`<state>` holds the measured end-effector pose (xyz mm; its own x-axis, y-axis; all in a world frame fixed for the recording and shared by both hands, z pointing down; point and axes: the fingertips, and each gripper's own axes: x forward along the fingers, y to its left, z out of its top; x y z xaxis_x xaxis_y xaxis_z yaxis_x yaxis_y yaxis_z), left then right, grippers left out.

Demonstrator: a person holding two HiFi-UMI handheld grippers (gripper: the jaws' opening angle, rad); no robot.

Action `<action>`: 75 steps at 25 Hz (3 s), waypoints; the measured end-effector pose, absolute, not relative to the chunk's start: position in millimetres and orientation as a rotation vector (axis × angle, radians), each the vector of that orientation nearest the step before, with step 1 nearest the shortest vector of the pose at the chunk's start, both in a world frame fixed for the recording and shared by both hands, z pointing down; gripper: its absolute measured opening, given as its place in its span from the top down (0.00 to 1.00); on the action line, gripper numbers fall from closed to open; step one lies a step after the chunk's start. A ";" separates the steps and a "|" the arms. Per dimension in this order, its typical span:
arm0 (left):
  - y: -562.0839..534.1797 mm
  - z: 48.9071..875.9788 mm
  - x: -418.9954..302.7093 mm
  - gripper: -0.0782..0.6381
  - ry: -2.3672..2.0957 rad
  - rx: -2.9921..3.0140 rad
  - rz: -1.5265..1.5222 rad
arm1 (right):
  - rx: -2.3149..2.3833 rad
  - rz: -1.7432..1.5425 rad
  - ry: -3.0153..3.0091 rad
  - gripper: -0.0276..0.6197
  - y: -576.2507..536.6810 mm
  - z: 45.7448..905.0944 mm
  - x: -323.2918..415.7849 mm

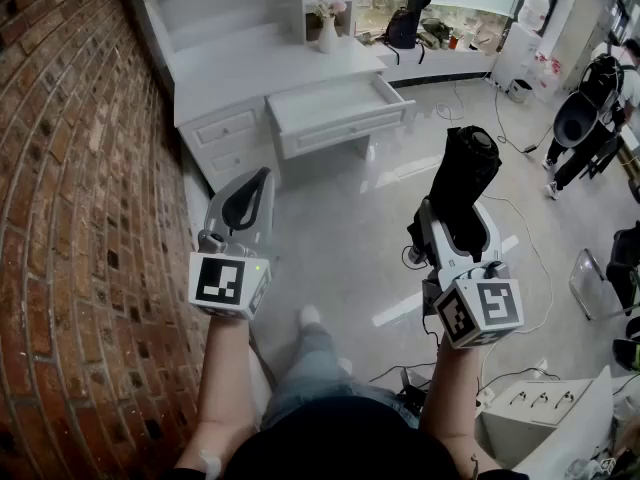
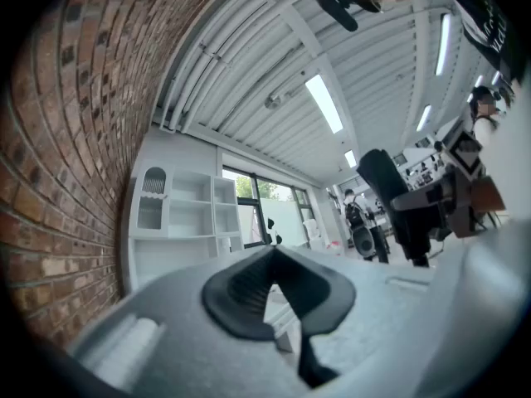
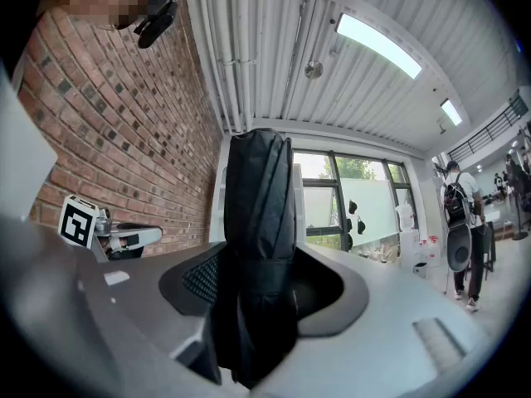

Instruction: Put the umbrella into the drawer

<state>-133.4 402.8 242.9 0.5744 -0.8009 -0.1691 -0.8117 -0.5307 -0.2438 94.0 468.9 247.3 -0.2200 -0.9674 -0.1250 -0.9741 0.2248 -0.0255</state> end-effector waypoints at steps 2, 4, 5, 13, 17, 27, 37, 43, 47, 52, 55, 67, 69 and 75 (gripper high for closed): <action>408.2 241.6 -128.7 0.90 1.337 -2.511 0.057 | -1.893 0.094 2.378 0.59 474.9 245.7 99.1; 411.2 238.9 -125.2 0.90 1.343 -2.503 0.059 | -1.897 0.097 2.384 0.59 477.9 243.7 103.0; 411.4 237.1 -124.0 0.90 1.345 -2.499 0.058 | -1.899 0.101 2.385 0.59 478.3 242.5 104.5; 379.6 238.9 -124.9 0.90 1.365 -2.495 0.060 | -1.928 0.132 2.411 0.59 451.3 247.1 108.2; 340.7 240.4 -125.6 0.90 1.379 -2.499 0.068 | -1.946 0.113 2.406 0.59 409.6 249.7 113.2; 206.7 232.6 -131.1 0.90 1.406 -2.489 0.102 | -1.919 0.113 2.422 0.59 274.6 237.0 110.0; 89.5 228.3 -155.7 0.90 1.397 -2.502 0.139 | -1.947 0.101 2.392 0.59 164.2 234.7 88.8; 63.8 241.4 -160.3 0.90 1.380 -2.525 0.118 | -1.952 0.055 2.380 0.59 137.5 246.6 81.5; 55.3 246.1 -155.2 0.90 1.363 -2.545 0.115 | -1.956 0.032 2.391 0.59 128.4 251.2 82.6; 41.0 251.0 -147.0 0.90 1.351 -2.545 0.111 | -1.950 0.012 2.376 0.59 109.4 256.4 92.6; 25.5 252.7 -146.4 0.90 1.370 -2.543 0.112 | -1.945 -0.005 2.372 0.59 91.5 257.9 97.8; -80.4 254.9 -114.2 0.90 1.398 -2.528 0.067 | -1.895 -0.060 2.411 0.59 -26.2 265.8 126.8; -102.6 253.6 -106.7 0.90 1.407 -2.525 0.064 | -1.889 -0.070 2.415 0.59 -50.2 265.6 135.7; -171.3 247.4 -82.4 0.90 1.423 -2.512 0.049 | -1.856 -0.100 2.426 0.59 -124.3 265.5 161.5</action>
